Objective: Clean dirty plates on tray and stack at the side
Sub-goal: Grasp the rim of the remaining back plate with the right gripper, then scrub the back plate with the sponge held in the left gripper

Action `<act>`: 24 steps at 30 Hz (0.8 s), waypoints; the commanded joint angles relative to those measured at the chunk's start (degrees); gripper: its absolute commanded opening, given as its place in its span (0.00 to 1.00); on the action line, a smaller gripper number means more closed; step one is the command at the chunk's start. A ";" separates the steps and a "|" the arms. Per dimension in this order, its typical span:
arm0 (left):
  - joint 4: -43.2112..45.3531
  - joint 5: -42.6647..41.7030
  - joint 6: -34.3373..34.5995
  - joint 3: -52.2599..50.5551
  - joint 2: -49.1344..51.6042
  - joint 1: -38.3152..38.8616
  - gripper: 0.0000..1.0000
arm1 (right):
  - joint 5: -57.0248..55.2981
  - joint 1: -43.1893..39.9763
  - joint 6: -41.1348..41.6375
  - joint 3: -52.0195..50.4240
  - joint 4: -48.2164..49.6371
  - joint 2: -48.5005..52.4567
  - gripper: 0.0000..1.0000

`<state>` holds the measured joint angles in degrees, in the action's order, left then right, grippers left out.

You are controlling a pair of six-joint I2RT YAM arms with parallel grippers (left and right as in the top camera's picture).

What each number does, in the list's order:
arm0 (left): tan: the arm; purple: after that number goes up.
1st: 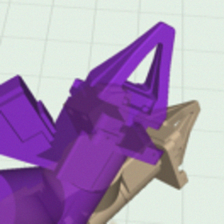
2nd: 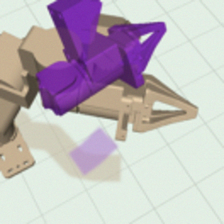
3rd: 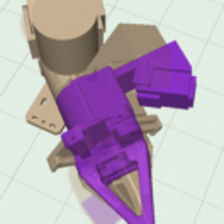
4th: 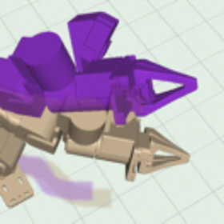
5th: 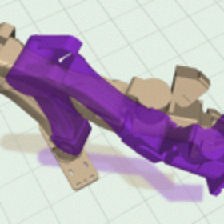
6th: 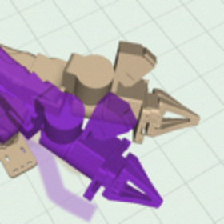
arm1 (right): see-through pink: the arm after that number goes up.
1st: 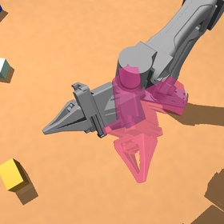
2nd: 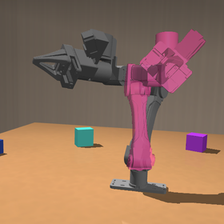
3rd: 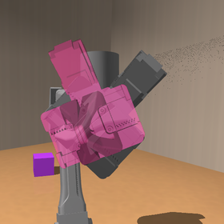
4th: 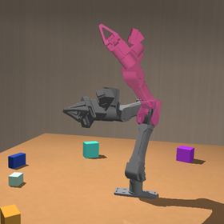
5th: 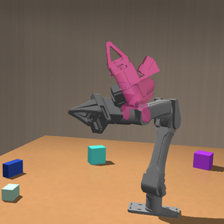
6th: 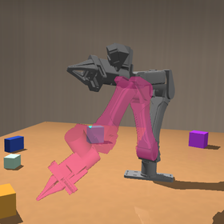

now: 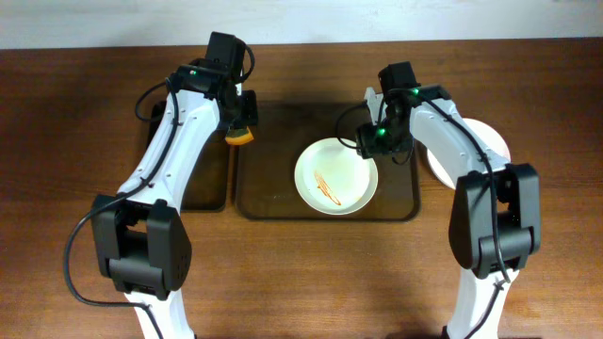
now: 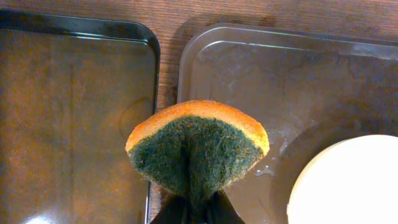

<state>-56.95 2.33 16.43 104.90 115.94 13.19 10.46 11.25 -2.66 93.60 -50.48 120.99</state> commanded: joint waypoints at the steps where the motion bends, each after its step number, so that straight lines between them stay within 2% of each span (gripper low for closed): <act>1: 0.39 0.42 -0.85 0.68 -0.50 -0.24 0.00 | -0.35 0.37 -5.66 0.72 0.22 3.74 0.58; 4: 0.55 0.42 -0.85 0.68 -0.50 -0.22 0.00 | 0.33 0.48 -6.12 0.72 1.70 6.91 0.38; 7: 0.55 0.42 -0.85 0.68 -0.50 -0.24 0.00 | 0.26 0.46 -2.67 1.16 1.16 6.99 0.05; 8: 0.55 0.42 -0.85 0.68 -0.50 -0.24 0.00 | 0.28 0.46 1.09 1.27 0.31 6.99 0.04; 12: 0.57 0.42 -0.63 0.68 -0.07 -0.22 0.00 | 0.92 1.90 29.73 0.22 -1.66 6.99 0.04; 15: 0.37 0.26 -0.66 0.68 1.01 -0.22 0.00 | -1.90 5.09 40.87 -3.08 2.60 6.99 0.04; 18: 0.46 -0.02 -0.63 0.68 1.22 -0.17 0.00 | -2.08 6.43 42.53 -4.83 4.68 6.99 0.04; 20: 0.55 -0.02 -0.66 0.68 1.27 -0.17 0.00 | -0.57 5.92 39.95 -4.79 5.35 6.99 0.06; 23: 0.66 -0.02 -0.70 0.68 1.31 -0.11 0.00 | 5.31 3.28 32.48 -4.76 7.15 6.99 0.26; 24: 1.01 -0.04 -0.68 0.68 1.40 0.11 0.00 | 6.12 2.38 30.93 -4.76 7.63 6.99 0.36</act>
<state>-56.47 2.33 16.43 104.90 116.79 13.21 15.66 15.53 32.93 91.02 -42.72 125.43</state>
